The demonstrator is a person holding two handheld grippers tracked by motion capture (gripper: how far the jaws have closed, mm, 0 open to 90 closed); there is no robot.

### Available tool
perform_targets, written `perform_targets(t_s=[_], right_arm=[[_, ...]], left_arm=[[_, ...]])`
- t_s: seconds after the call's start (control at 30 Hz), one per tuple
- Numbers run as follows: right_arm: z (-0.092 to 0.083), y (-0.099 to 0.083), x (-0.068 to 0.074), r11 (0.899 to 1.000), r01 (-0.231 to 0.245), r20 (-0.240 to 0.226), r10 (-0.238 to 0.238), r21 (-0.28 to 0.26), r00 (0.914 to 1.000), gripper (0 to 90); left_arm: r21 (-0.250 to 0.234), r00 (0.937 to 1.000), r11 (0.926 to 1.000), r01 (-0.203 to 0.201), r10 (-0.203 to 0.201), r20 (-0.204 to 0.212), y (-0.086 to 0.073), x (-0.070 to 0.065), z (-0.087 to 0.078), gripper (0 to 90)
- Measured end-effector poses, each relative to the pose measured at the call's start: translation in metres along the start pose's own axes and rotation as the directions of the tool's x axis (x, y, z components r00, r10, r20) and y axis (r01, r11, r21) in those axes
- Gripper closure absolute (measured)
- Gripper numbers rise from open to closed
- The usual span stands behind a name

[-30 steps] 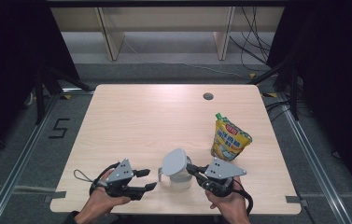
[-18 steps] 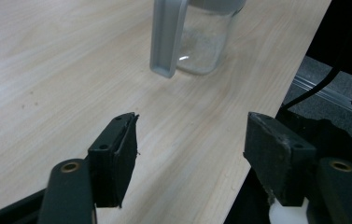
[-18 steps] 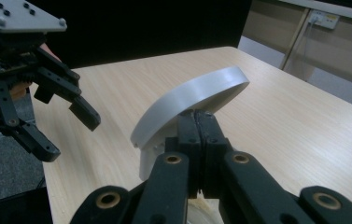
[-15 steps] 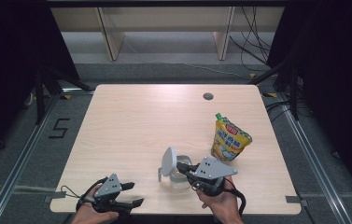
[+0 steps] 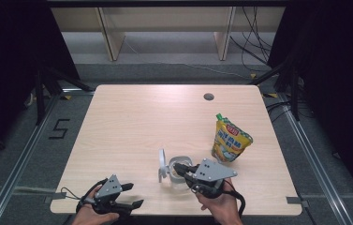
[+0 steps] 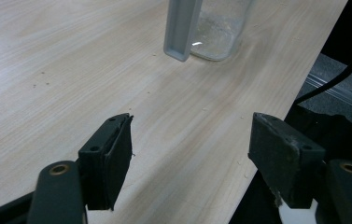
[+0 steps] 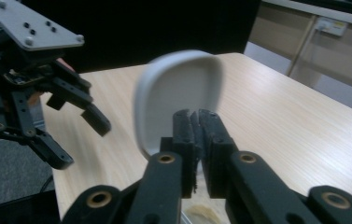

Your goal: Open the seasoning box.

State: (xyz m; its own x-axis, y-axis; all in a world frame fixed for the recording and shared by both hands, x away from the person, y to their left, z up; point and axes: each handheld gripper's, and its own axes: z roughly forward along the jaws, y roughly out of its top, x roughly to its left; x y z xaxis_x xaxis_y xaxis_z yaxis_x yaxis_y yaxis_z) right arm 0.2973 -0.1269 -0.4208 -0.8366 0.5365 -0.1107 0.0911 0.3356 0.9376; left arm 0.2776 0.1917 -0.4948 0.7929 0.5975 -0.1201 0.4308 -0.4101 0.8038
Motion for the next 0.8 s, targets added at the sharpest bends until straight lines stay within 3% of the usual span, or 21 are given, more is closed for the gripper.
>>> perform_targets(t_s=[0.13,0.17,0.2,0.23,0.3,0.33,0.37,0.4,0.43,0.47,0.5,0.53,0.6,0.63,0.67,0.7,0.73,0.77,0.8], right_arm=[[-0.012,-0.01,-0.01,0.999,-0.031,0.012,0.031,-0.012,0.9994,78.7],[-0.024,-0.02,-0.017,0.998,-0.051,0.043,0.051,-0.022,0.9978,73.5],[-0.028,-0.023,-0.02,0.999,-0.038,0.059,0.039,-0.018,0.9975,71.4],[-0.034,-0.028,-0.022,0.995,-0.1,0.053,0.1,-0.001,0.9936,69.4],[-0.037,-0.032,-0.024,0.994,-0.111,0.07,0.112,-0.014,0.9913,68.9],[-0.046,-0.041,-0.032,0.993,-0.116,0.107,0.117,-0.019,0.9874,67.3],[-0.053,-0.048,-0.035,0.989,-0.151,0.125,0.148,0.009,0.981,64.7],[-0.053,-0.048,-0.035,0.989,-0.151,0.125,0.148,0.009,0.981,64.7],[-0.058,-0.053,-0.037,0.983,-0.182,0.145,0.178,0.016,0.9733,63.1],[-0.063,-0.062,-0.042,0.982,-0.19,0.166,0.186,0.01,0.9684,60.7],[-0.067,-0.066,-0.045,0.986,-0.167,0.19,0.162,0.013,0.9683,59.6],[-0.071,-0.069,-0.045,0.976,-0.217,0.196,0.209,0.02,0.9581,58.6],[-0.078,-0.077,-0.048,0.975,-0.221,0.212,0.21,0.032,0.9545,54.0],[-0.08,-0.079,-0.046,0.963,-0.267,0.24,0.252,0.03,0.9376,52.2],[-0.08,-0.079,-0.046,0.963,-0.267,0.24,0.252,0.03,0.9376,52.2],[-0.081,-0.082,-0.051,0.969,-0.248,0.249,0.235,0.018,0.9394,50.6],[-0.084,-0.086,-0.054,0.962,-0.273,0.263,0.256,0.027,0.9302,48.6],[-0.085,-0.091,-0.06,0.963,-0.27,0.286,0.252,0.025,0.9247,45.3],[-0.085,-0.091,-0.06,0.963,-0.27,0.286,0.252,0.025,0.9247,45.3]], left_arm=[[-0.01,0.9998,0.9998,0.015,-0.015,-0.009,-0.001,0.001,0.001,27.3],[-0.002,0.9998,0.9998,0.019,-0.019,-0.011,-0.002,0.002,0.001,26.1],[-0.017,0.9994,0.9994,0.031,-0.031,-0.013,-0.002,0.001,0.002,25.2],[-0.018,0.9993,0.9992,0.036,-0.036,-0.013,-0.002,0.001,0.002,24.2],[-0.014,0.9998,0.9998,0.015,-0.015,-0.012,-0.001,0.002,0.001,23.3],[-0.01,0.9998,0.9999,0.01,-0.01,-0.015,-0.001,0.003,0.001,21.5],[-0.01,0.9989,0.9991,0.04,-0.041,-0.023,-0.001,0.002,0.001,19.4],[-0.01,0.9989,0.9991,0.04,-0.041,-0.023,-0.001,0.002,0.001,17.2],[-0.019,0.9995,0.9996,0.019,-0.02,-0.024,-0.001,0.003,0.002,17.2],[-0.018,0.9995,0.9997,0.015,-0.016,-0.027,-0.001,0.003,0.002,15.6],[-0.031,0.9994,0.9992,0.027,-0.027,-0.024,-0.001,0.002,0.002,15.4],[-0.032,0.9995,0.9992,0.025,-0.025,-0.017,0.0,0.002,0.001,15.5],[-0.07,0.9978,0.9954,0.066,-0.066,-0.007,0.0,-0.002,0.002,15.4],[-0.07,0.9978,0.9954,0.066,-0.066,-0.007,0.0,-0.002,0.002,15.4],[-0.047,0.9985,0.9975,0.053,-0.054,-0.012,0.002,-0.001,-0.001,15.4],[-0.058,0.9989,0.9973,0.045,-0.046,-0.011,0.002,0.0,-0.001,15.4],[-0.059,0.9978,0.9963,0.063,-0.064,-0.018,0.001,0.0,-0.001,15.4],[-0.057,0.9975,0.9961,0.067,-0.068,-0.02,0.001,-0.001,-0.001,15.4],[-0.056,0.9975,0.9962,0.067,-0.068,-0.018,0.002,-0.001,-0.002,15.4]])
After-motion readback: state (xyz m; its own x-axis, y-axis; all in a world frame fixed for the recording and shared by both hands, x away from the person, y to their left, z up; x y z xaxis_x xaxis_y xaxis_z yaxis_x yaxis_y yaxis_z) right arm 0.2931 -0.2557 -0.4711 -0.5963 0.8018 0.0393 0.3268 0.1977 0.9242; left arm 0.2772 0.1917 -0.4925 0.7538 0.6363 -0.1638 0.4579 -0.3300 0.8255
